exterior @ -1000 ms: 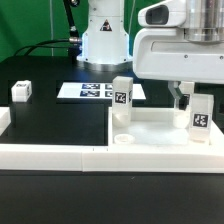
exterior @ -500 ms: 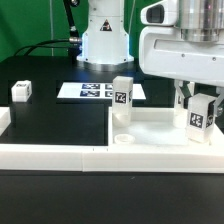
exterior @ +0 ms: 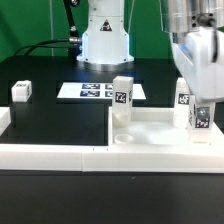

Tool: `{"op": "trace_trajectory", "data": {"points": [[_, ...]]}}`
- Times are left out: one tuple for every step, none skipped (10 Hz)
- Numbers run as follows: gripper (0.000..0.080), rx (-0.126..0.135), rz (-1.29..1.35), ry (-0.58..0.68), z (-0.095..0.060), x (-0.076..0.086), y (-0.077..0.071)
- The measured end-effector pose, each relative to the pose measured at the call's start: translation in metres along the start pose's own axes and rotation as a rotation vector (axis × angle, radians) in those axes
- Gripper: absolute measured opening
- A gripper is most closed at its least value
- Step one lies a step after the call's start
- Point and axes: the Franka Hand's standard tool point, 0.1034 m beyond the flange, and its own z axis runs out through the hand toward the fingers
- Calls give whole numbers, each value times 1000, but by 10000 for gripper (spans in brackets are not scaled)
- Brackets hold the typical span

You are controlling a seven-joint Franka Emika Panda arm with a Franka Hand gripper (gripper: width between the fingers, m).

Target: Assemble square table

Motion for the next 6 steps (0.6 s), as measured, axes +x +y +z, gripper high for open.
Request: {"op": "trace_trajectory", "data": {"points": [[291,17,141,-9,1,-3,0],[291,31,160,-4,2,-6,1],[291,28,116,-5,2,-6,1],[291,25,19,7,2,-7,2],[451,23,-173,24,3,-12,4],[610,22,-373,36,4,-20,7]]}}
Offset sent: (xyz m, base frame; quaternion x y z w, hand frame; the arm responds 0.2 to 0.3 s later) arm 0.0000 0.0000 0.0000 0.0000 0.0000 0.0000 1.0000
